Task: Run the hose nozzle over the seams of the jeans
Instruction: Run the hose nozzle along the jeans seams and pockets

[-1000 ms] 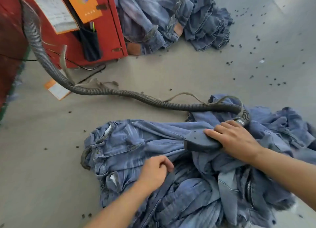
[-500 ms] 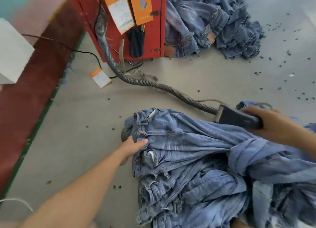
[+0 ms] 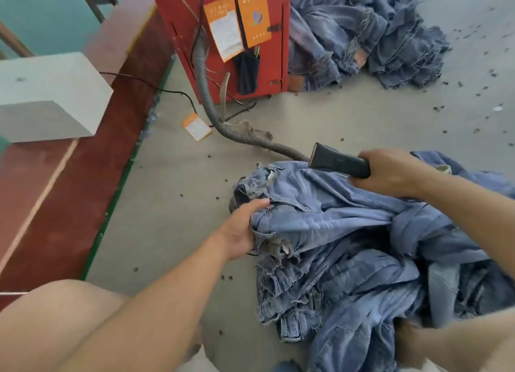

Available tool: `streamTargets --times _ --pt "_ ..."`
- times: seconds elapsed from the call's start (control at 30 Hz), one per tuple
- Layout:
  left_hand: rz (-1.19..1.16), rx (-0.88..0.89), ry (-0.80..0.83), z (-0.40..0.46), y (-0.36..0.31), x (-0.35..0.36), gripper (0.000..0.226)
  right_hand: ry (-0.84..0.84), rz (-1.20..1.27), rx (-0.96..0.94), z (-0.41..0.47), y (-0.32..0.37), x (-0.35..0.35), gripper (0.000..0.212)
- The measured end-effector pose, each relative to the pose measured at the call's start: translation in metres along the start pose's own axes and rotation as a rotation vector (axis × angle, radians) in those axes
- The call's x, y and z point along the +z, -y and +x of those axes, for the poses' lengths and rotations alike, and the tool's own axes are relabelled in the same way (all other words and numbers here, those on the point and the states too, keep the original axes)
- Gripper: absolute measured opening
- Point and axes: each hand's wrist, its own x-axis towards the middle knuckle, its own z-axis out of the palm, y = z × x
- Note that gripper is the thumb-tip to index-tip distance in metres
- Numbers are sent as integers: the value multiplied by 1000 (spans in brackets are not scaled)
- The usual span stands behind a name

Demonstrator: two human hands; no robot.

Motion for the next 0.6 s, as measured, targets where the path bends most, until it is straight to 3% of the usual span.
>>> streamTargets --times 0.07,0.1,0.33,0.43,0.5,0.6 --pt "-43 -124 32 -9 19 8 64 24 -18 -11 -8 6 -4 20" --pt "-54 -126 -13 -11 27 10 66 31 -26 -24 -12 7 -7 19" --pt "-239 178 -193 -41 22 12 23 15 19 -61 -45 4 -27 23" --pt "-129 165 -86 -62 3 19 15 20 60 -84 -55 5 -40 25" --pt "-48 153 26 -77 -7 30 29 -7 81 -101 -62 7 -42 28" --pt "29 148 51 -88 -10 41 66 -59 95 -94 -71 12 -35 48"
